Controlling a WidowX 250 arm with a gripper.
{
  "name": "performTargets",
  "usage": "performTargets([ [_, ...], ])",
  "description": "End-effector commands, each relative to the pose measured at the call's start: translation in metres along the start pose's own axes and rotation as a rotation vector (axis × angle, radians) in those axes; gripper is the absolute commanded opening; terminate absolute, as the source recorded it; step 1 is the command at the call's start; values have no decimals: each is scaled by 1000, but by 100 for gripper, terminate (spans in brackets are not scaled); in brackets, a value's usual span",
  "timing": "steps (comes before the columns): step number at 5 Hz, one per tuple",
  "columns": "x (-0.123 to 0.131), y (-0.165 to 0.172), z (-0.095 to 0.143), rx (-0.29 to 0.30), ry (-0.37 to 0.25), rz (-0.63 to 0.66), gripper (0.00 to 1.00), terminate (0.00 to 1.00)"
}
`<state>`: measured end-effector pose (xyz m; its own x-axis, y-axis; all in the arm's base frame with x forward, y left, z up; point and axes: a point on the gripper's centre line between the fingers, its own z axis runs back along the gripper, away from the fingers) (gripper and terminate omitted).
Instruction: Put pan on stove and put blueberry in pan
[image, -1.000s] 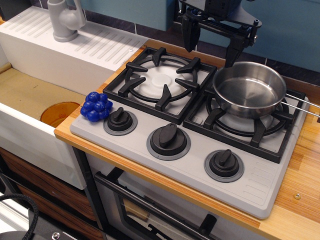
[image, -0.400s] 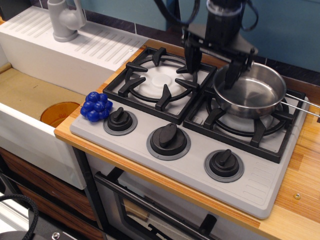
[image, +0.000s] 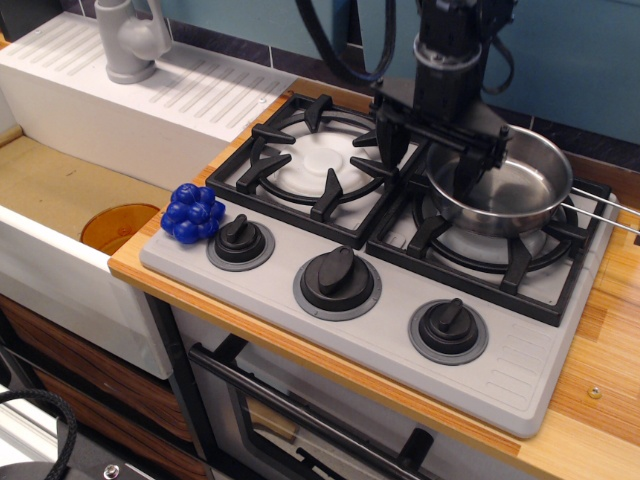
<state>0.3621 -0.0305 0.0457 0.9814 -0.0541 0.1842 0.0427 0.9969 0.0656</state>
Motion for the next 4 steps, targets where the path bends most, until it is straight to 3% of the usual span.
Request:
performTargets([
  [1,10,3,4,-2,-42,4,0,0],
  [4,7,0,34,46,-4,15,0,0],
])
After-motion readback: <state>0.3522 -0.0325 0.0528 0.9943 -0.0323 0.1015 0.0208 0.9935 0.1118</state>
